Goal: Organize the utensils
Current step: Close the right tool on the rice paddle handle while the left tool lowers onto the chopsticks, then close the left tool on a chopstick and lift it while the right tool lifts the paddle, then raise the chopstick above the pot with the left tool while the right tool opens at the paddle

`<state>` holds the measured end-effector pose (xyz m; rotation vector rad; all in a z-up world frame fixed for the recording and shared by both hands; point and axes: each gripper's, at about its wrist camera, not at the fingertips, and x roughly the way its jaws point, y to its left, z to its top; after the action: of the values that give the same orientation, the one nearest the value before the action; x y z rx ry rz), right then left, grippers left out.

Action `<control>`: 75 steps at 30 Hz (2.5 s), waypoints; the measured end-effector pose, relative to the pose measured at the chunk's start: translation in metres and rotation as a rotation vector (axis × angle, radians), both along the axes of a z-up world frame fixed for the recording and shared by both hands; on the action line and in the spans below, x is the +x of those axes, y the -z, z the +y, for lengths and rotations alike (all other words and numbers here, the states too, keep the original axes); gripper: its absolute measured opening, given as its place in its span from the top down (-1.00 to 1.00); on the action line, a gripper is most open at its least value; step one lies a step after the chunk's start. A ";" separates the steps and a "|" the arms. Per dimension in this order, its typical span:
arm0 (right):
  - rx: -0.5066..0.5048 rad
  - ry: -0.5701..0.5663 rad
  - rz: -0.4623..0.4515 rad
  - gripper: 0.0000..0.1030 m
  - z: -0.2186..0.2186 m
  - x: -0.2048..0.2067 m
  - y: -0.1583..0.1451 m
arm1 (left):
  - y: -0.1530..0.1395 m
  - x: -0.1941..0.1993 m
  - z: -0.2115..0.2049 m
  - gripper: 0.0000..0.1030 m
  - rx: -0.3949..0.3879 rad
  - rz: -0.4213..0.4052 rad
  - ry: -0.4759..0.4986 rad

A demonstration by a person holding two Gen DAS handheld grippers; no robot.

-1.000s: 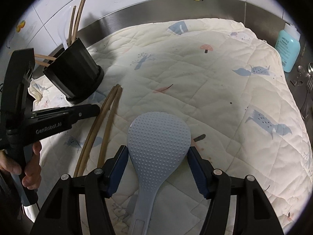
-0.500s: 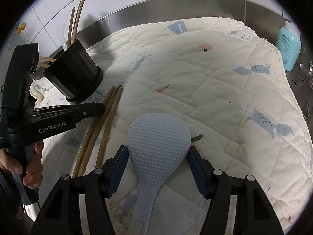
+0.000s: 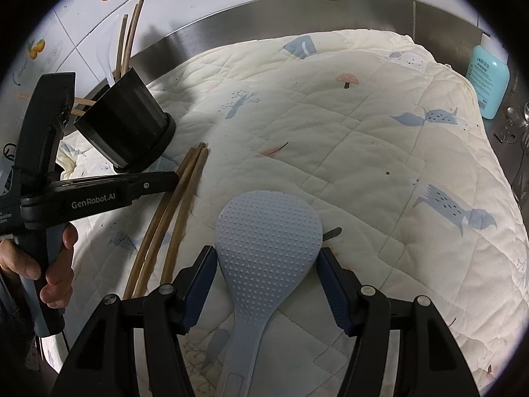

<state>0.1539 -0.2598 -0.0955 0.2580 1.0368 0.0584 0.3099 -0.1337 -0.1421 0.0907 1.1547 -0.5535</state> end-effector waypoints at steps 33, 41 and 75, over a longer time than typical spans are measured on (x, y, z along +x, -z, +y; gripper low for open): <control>0.003 -0.028 -0.104 -0.33 -0.003 -0.013 -0.026 | -0.055 -0.033 0.026 0.85 -0.109 -0.159 -0.056; 0.016 -0.055 -0.169 -0.33 -0.003 -0.019 -0.040 | -0.106 -0.059 0.059 0.86 -0.175 -0.262 -0.099; -0.003 -0.105 -0.300 0.43 0.013 -0.005 -0.104 | -0.296 -0.053 0.140 0.86 -0.342 -0.676 -0.279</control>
<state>0.1490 -0.2470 0.0085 0.1847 0.7509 0.1853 0.2564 0.0067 0.1539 -0.1678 0.3945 -0.4145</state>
